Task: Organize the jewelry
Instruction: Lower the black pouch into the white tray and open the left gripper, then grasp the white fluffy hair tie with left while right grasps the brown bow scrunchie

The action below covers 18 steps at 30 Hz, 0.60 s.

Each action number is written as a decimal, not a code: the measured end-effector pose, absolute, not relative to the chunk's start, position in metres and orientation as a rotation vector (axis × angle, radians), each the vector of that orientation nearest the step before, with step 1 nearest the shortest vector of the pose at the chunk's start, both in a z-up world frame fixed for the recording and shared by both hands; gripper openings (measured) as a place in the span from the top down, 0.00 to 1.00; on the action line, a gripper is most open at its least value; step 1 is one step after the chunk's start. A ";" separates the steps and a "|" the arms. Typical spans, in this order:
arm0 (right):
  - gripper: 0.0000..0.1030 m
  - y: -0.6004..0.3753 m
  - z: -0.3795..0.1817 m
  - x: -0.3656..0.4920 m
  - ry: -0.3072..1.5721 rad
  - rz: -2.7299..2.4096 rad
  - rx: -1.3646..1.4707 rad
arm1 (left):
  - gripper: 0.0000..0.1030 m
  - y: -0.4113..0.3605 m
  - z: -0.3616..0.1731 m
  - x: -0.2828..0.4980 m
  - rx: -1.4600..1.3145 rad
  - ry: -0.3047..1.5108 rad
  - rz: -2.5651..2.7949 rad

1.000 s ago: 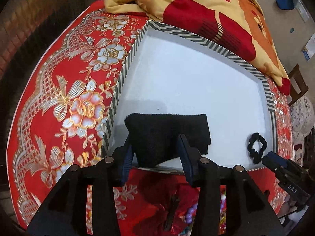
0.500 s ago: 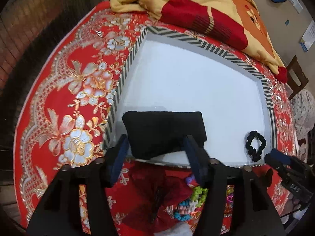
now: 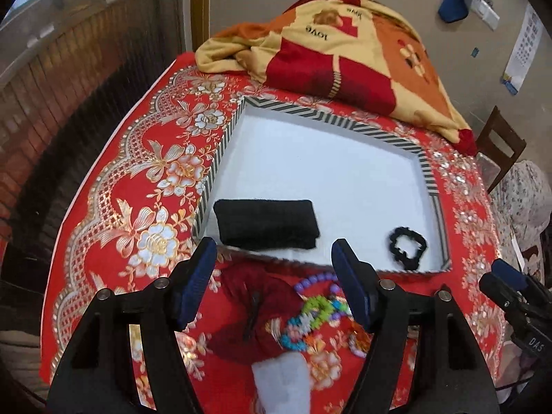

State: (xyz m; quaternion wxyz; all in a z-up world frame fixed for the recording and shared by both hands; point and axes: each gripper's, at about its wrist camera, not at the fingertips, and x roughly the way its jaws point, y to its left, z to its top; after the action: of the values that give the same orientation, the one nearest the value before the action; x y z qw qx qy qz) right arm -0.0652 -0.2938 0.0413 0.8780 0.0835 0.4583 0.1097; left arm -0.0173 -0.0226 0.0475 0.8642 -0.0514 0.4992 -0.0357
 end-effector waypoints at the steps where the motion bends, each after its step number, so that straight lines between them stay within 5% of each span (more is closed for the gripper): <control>1: 0.38 -0.296 0.043 -0.072 0.951 0.226 0.173 | 0.33 -0.024 0.051 -0.023 -0.107 1.034 -0.081; 18: 0.37 -0.319 0.034 -0.159 0.966 0.206 0.189 | 0.33 -0.011 0.053 -0.115 -0.191 1.040 -0.101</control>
State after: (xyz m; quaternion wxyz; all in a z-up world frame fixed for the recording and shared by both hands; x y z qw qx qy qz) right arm -0.1591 -0.3194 0.0344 0.8761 0.0905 0.4631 0.0988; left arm -0.1151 -0.0115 0.0533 0.8622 -0.0910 0.4960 -0.0481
